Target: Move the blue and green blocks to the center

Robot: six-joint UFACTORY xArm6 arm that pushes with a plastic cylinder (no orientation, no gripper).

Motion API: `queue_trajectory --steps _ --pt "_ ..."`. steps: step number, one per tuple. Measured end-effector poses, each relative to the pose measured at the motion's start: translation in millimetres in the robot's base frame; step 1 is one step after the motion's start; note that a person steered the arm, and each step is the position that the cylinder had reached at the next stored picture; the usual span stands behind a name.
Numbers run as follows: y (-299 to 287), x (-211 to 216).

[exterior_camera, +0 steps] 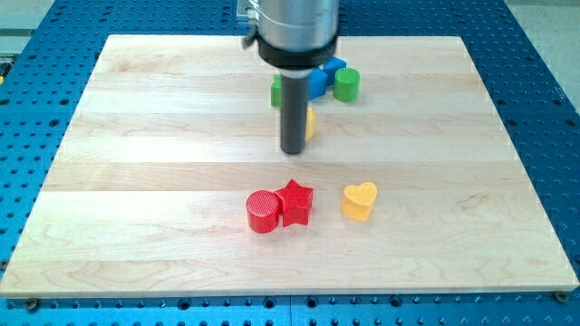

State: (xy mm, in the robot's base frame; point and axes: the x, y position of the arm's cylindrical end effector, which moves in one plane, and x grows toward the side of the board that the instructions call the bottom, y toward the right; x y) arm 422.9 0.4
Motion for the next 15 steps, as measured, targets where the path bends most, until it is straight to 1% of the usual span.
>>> queue_trajectory --steps 1,2,3,4,5,6,7,8,9,10,11,12,13,14,15 --pt "68.1 35.9" --pt "74.7 -51.2" --pt "87.8 -112.3" --pt "156.2 -116.2" --pt "222.4 -132.2" --pt "209.9 -156.2" --pt "169.1 -160.2" --pt "173.1 -176.8" --pt "94.7 -152.5" --pt "107.8 -105.9" --pt "101.6 -103.5" --pt "54.1 -101.8" --pt "39.7 -106.9" --pt "102.2 -153.2" --pt "71.6 -183.4"
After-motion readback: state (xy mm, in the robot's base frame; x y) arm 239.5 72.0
